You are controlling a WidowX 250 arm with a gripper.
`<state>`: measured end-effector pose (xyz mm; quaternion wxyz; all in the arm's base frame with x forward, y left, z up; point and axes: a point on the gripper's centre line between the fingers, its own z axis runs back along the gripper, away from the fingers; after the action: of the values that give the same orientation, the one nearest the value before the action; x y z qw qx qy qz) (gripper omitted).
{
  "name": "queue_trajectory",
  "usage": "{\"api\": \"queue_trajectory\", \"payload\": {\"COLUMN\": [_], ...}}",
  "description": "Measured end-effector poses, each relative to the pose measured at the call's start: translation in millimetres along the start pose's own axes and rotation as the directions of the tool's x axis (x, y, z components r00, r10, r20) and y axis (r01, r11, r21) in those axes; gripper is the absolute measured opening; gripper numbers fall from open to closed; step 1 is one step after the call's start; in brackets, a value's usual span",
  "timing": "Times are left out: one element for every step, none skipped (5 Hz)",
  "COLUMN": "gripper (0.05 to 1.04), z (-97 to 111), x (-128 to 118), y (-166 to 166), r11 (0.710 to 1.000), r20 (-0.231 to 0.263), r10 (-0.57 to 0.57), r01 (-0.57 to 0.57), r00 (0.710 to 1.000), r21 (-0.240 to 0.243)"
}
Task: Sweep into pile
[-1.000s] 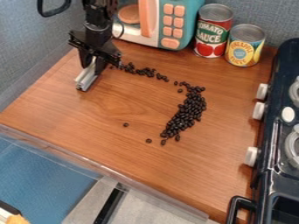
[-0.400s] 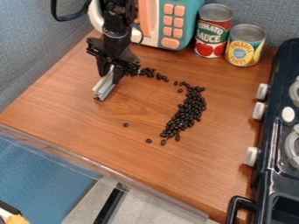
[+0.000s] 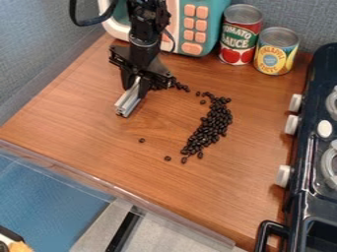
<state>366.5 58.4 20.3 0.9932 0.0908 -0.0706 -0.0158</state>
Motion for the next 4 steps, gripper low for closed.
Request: {"api": "queue_trajectory", "payload": {"gripper": [0.345,0.345,0.345,0.345], "z": [1,3,4,5], "x": [2,5,6,6], "y": [-7,-18,-26,-38], "r11": [1.000,1.000,0.999,0.999], "r20": [0.009,0.019,0.025,0.032], "r10": [-0.006,-0.024,-0.034,-0.053], "r01": [0.006,0.024,0.034,0.053], "r00": [1.000,1.000,0.999,0.998], "r21": [0.000,-0.002,-0.002,-0.005]}}
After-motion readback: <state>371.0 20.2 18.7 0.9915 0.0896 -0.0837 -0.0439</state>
